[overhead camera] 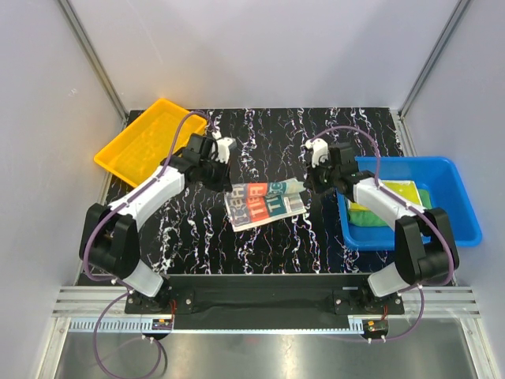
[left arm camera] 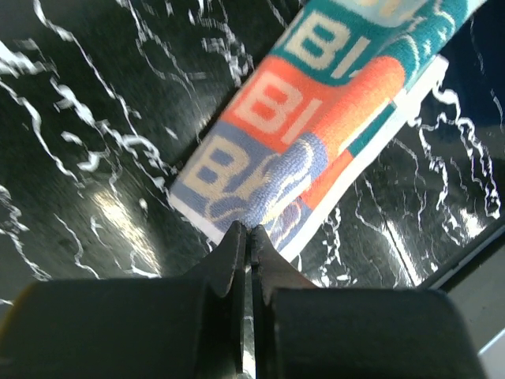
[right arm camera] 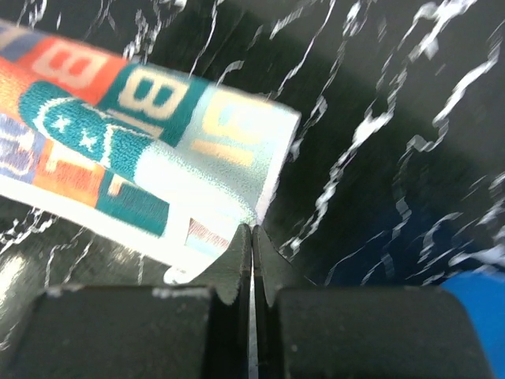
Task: Fold and stack the towels
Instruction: Fold the towel
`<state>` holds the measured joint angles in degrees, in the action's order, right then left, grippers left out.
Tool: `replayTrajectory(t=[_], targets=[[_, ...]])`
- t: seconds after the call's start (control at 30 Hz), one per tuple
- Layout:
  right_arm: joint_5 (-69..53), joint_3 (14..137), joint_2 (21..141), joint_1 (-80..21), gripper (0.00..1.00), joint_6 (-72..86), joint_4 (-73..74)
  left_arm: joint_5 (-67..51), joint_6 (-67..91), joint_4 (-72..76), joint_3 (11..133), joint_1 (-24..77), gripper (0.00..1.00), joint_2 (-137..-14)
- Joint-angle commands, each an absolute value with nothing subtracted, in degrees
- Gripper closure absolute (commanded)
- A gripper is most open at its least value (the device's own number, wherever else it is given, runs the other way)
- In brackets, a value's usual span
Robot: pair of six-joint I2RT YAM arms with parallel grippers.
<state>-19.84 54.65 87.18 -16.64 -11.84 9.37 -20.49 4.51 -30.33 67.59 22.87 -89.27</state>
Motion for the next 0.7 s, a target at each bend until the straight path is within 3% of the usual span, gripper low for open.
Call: replayTrajectory(t=[0.0, 0.27, 0.37, 0.4, 0.5, 0.53, 0.67], targets=[[-17.4, 51.6, 84.2, -18.1, 1.0, -7.5, 7.6, -20.4, 6.8, -29.8, 64.6, 24.1, 1.0, -87.3], [-11.2, 50.1, 86.3, -20.0, 1.0, -7.0, 12.2, -18.2, 8.3, -33.0, 59.4, 28.6, 0.99, -87.8], [-10.8, 51.0, 87.4, -20.0, 0.98, -6.5, 13.4, -18.8, 9.0, -34.0, 59.0, 30.1, 0.9, -88.3], [-10.6, 51.6, 87.7, -20.0, 0.96, -6.2, 14.0, -19.2, 9.1, -34.4, 59.0, 30.4, 0.83, -88.5], [-10.2, 53.9, 87.6, -20.0, 0.77, -4.3, 17.0, -20.8, 9.3, -36.5, 58.7, 30.6, 0.72, -88.0], [-10.6, 54.4, 87.5, -20.0, 0.72, -3.1, 17.7, -21.1, 9.3, -36.9, 58.7, 30.7, 0.72, -87.6], [-14.2, 57.1, 87.3, -20.8, 0.66, -0.4, 20.0, -22.6, 9.5, -39.1, 61.0, 30.7, 0.66, -85.5]])
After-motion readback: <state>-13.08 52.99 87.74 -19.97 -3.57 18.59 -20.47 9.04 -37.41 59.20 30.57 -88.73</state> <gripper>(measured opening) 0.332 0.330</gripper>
